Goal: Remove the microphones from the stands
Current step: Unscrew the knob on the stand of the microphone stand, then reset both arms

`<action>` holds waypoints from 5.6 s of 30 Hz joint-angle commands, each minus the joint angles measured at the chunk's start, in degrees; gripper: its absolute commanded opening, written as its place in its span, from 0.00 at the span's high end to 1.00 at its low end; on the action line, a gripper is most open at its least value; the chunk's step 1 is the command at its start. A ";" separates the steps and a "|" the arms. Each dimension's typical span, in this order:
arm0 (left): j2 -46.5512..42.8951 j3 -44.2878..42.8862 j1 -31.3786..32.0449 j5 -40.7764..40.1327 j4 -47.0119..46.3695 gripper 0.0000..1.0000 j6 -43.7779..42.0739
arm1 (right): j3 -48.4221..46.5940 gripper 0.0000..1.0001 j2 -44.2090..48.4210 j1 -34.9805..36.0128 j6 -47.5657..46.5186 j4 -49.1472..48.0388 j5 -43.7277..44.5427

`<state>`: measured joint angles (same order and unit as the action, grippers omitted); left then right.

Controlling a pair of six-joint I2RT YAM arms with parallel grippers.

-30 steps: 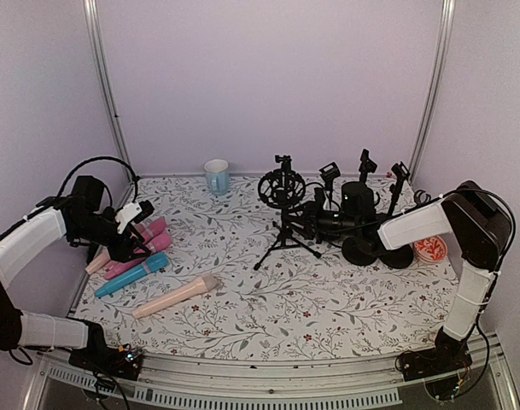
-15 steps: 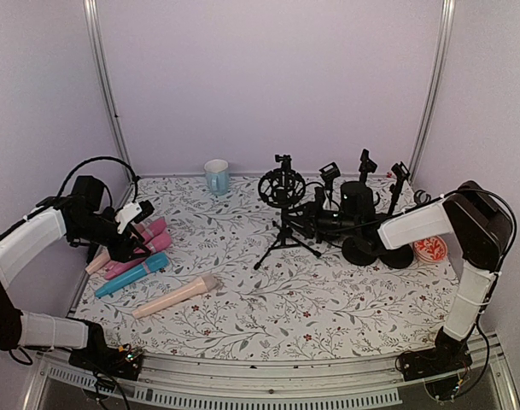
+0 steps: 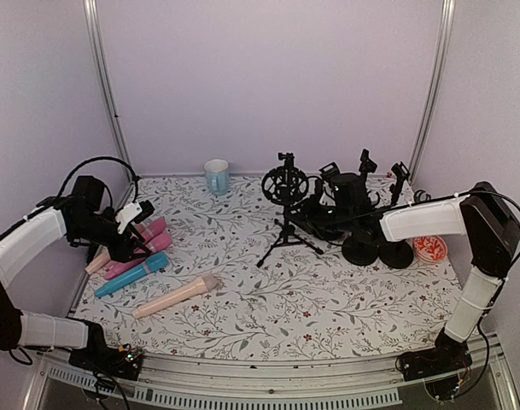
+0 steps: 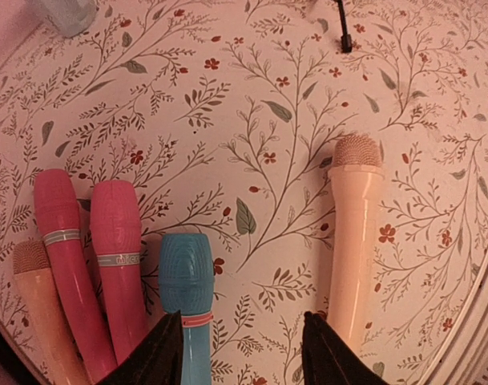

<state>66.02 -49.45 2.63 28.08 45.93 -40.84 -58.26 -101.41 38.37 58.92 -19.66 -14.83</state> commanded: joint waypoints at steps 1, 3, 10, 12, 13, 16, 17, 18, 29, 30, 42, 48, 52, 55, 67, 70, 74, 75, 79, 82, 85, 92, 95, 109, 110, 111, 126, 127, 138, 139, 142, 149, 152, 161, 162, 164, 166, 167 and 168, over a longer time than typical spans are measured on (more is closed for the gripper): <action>-0.06 -0.44 0.75 0.52 0.56 0.48 0.23 | -2.16 1.00 -0.33 0.41 -6.76 10.34 9.18; 0.11 -0.51 0.77 0.41 0.52 0.47 0.24 | -3.68 1.00 -0.62 0.76 -8.28 12.42 10.52; 0.58 -1.00 0.97 0.49 0.56 0.48 0.58 | -10.37 1.00 -1.69 1.70 -13.40 21.00 15.25; 0.60 -1.07 1.03 0.36 0.64 0.47 0.59 | -12.05 1.00 -1.91 1.86 -14.52 22.96 16.59; 0.56 -1.08 1.05 0.34 0.64 0.47 0.60 | -13.06 1.00 -2.01 1.98 -14.79 23.98 17.25; 0.59 -1.30 1.11 0.31 0.87 0.47 0.59 | -15.37 1.00 -2.20 2.40 -15.72 26.87 18.34; 0.60 -1.35 1.14 0.34 0.90 0.47 0.65 | -15.53 1.00 -2.07 2.44 -15.71 26.93 17.71; 0.63 -1.39 1.14 0.36 0.90 0.47 0.67 | -15.52 0.99 -1.86 2.42 -15.60 26.54 16.55; 0.53 -1.61 1.32 0.12 1.29 0.48 0.68 | -13.00 0.55 3.78 1.63 -12.59 13.44 -3.10; 0.52 -1.61 1.31 0.24 1.34 0.48 0.60 | -12.68 0.54 4.08 1.30 -12.13 12.68 -4.98; 0.98 -2.23 1.92 1.41 1.35 0.48 1.19 | -0.13 0.48 6.37 -2.42 -2.74 5.14 -11.72; 0.82 -2.72 2.24 1.12 1.41 0.47 1.51 | 0.87 0.47 2.55 -2.25 3.36 -2.84 -14.89; 0.86 -2.84 2.46 0.80 1.53 0.47 1.56 | -0.01 0.47 0.71 -2.16 4.12 -3.61 -14.50; 1.16 -2.91 2.59 0.75 1.50 0.47 1.63 | 0.00 0.48 -0.43 -2.16 4.48 -4.42 -13.79; 1.43 -2.45 2.99 0.00 1.53 0.46 1.99 | 0.65 0.52 3.22 -0.16 -1.59 2.57 -2.74; 1.89 -2.23 2.94 -0.37 1.25 0.44 2.31 | 0.42 0.49 5.73 1.79 -6.28 7.56 3.07; 2.27 -2.46 2.99 -2.14 -0.03 0.32 3.95 | -0.01 0.36 9.24 5.96 -13.68 12.88 12.51; 2.28 -2.63 2.97 -2.42 -0.20 0.22 4.48 | 0.10 0.31 10.23 7.19 -15.04 13.68 15.10; 1.78 -1.76 2.70 -2.96 -2.70 0.01 5.59 | 0.83 0.05 14.91 11.95 -24.28 15.06 25.79; 1.86 -0.48 1.76 -2.78 -6.55 0.01 6.79 | 1.76 0.01 18.00 13.74 -29.00 16.06 31.42; 2.98 -0.14 0.36 -1.80 -9.56 0.01 8.62 | 4.21 0.01 21.29 13.84 -31.49 16.90 36.18; 4.38 4.56 -5.15 0.69 -23.81 0.01 15.03 | 16.57 0.01 31.25 12.03 -38.50 11.03 54.24; 4.33 9.09 -7.07 0.25 -34.77 0.01 19.08 | 22.17 0.01 34.18 9.12 -43.62 6.07 57.49; 8.53 28.86 -8.78 -5.26 -82.46 0.01 30.93 | 38.02 0.01 37.23 -14.49 -56.90 -16.32 54.56; 8.98 28.89 -8.79 -5.31 -83.93 0.01 31.35 | 38.34 0.01 36.19 -15.97 -57.49 -18.16 53.96; 9.55 28.97 -8.79 -5.09 -85.57 0.01 32.13 | 38.98 0.01 34.86 -17.23 -58.77 -21.21 53.48; 17.03 27.29 -8.79 -10.84 -98.77 0.01 37.90 | 45.78 0.01 20.57 -30.83 -64.62 -50.62 32.37; 17.32 26.98 -8.71 -11.10 -98.72 0.01 38.32 | 45.87 0.01 19.10 -31.01 -64.30 -52.31 32.59; 20.07 31.24 -6.86 -13.93 -109.81 0.01 38.50 | 46.54 0.01 13.26 -34.73 -61.44 -58.72 26.19; 20.22 32.23 -6.59 -14.43 -111.77 0.01 38.46 | 46.03 0.01 13.33 -35.06 -61.28 -57.55 25.73; 23.05 37.23 -5.89 -14.01 -124.63 0.01 37.19 | 44.84 0.01 13.33 -36.80 -60.15 -55.08 22.50; 22.10 36.23 -5.45 -12.45 -121.37 0.01 36.05 | 45.32 0.01 13.72 -37.23 -59.78 -55.48 21.12; 21.89 36.17 -5.56 -12.43 -120.29 0.01 36.09 | 47.17 0.01 13.78 -36.44 -61.58 -58.93 19.37; 22.27 36.25 -5.53 -12.41 -121.08 0.01 36.10 | 46.16 0.01 13.62 -36.31 -62.40 -57.31 19.07; 22.23 36.24 -5.53 -12.38 -121.08 0.01 36.05 | 45.99 0.01 13.61 -36.34 -62.12 -57.10 19.21; 22.25 36.18 -5.53 -12.43 -120.99 0.01 36.13 | 46.04 0.01 13.60 -36.28 -61.92 -57.06 19.22; 22.31 36.09 -5.54 -12.43 -120.84 0.01 36.08 | 46.00 0.01 13.60 -36.35 -61.96 -57.03 19.23; 22.39 36.03 -5.58 -12.43 -120.70 0.01 36.08 | 46.04 0.01 13.60 -36.35 -61.92 -57.05 19.27; 22.40 35.92 -5.56 -12.43 -120.56 0.01 36.09 | 45.97 0.01 13.60 -36.33 -61.97 -57.03 19.27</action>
<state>87.88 -12.95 -3.16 14.96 -73.38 -4.29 -11.40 -87.61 1.87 -3.03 -76.95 4.58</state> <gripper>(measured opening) 0.990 0.989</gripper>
